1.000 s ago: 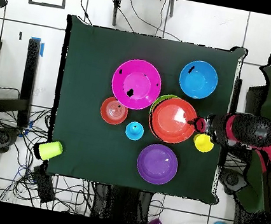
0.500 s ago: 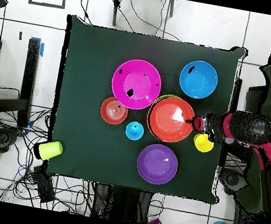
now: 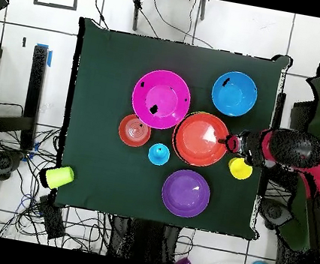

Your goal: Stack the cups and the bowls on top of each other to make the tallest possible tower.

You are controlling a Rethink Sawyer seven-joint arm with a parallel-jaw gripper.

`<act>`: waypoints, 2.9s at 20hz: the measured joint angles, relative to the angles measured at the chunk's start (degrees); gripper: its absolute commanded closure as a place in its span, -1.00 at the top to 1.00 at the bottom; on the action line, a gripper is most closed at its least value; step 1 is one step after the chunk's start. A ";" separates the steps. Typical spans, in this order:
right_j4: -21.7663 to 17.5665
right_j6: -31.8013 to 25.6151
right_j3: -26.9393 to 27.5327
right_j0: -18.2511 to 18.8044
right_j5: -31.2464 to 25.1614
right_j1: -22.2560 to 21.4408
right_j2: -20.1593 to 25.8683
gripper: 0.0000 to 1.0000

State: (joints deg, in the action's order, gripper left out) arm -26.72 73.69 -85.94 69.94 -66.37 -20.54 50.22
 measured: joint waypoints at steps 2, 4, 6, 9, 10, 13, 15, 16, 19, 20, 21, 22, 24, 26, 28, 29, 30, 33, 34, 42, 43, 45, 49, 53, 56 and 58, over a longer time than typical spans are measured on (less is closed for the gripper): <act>0.00 0.00 0.15 -0.06 0.00 0.00 -0.01 -1.00; 0.00 0.00 0.63 -0.23 0.00 0.01 -0.01 -1.00; 0.00 0.00 1.19 -0.41 0.00 0.01 -0.01 -1.00; 0.00 0.00 2.02 -0.72 0.00 0.01 -0.01 -1.00; 0.00 0.00 2.41 -0.89 0.00 0.02 -0.01 -1.00; 0.00 0.00 3.78 -1.60 0.00 0.05 -0.01 -1.00; 0.00 0.00 4.46 -2.04 0.00 0.05 0.00 -1.00; 0.04 0.00 4.65 -2.17 0.00 0.05 -0.01 -1.00; 0.09 0.00 5.10 -2.53 0.00 0.06 -0.01 -1.00; 0.12 0.00 5.16 -2.61 0.00 0.06 0.00 -1.00; 0.14 0.00 5.23 -2.68 0.00 0.05 0.00 -1.00; 0.14 0.00 5.26 -2.77 0.00 0.05 0.00 -1.00; 0.19 0.00 5.27 -2.86 0.00 0.06 0.00 -1.00; 0.25 0.00 5.28 -2.83 0.00 0.06 -0.01 -1.00; 0.30 0.00 5.28 -2.81 0.00 0.05 0.00 -1.00; 0.33 0.00 5.27 -2.80 0.00 0.06 0.00 -1.00; 0.33 0.00 5.27 -2.80 -0.01 0.05 -0.01 -1.00; 0.33 0.00 5.26 -2.75 -0.01 0.06 0.00 -1.00; 0.34 0.00 5.26 -2.69 0.00 0.08 0.00 -1.00; 0.33 0.00 5.12 -2.24 0.00 0.28 0.00 -1.00; 0.34 0.00 5.04 -2.15 0.00 0.28 0.00 -1.00; 0.33 0.00 4.69 -1.86 0.00 0.29 0.00 -1.00; 0.33 0.00 3.82 -1.22 0.00 0.28 -0.01 -1.00; 0.33 0.00 3.07 -0.73 0.00 0.28 -0.01 -1.00; 0.33 0.00 2.53 -0.60 0.00 0.27 -0.01 -1.00; 0.33 0.00 2.08 -0.57 0.00 0.27 -0.01 -1.00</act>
State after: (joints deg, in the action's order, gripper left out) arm -26.39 73.69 -83.85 69.36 -66.37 -20.27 50.21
